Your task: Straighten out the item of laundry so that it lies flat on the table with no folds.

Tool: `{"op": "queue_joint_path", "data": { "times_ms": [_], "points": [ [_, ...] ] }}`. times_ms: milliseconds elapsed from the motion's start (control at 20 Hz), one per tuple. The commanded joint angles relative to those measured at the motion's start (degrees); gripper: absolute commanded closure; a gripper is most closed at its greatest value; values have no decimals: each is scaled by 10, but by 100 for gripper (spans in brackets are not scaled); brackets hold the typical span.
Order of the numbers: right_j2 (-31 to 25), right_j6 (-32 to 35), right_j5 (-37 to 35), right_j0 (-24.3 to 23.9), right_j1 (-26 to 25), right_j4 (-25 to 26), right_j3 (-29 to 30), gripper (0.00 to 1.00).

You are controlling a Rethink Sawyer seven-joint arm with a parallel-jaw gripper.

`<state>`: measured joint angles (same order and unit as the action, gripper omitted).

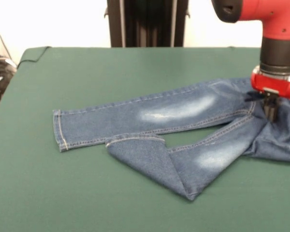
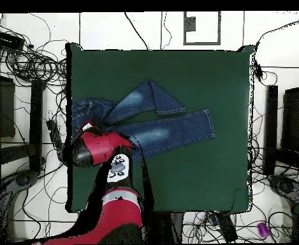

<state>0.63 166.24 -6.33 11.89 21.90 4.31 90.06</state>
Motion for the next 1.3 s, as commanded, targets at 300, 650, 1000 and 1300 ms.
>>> {"op": "queue_joint_path", "data": {
  "times_ms": [300,650,1000,1300],
  "points": [
    [-11,-53,-178,-1,5,16,-27,0],
    [-6,-40,-169,0,17,32,-6,0],
    [-8,-35,-164,-3,30,47,18,0],
    [-58,-82,-264,-57,143,32,78,0]
  ]
}}
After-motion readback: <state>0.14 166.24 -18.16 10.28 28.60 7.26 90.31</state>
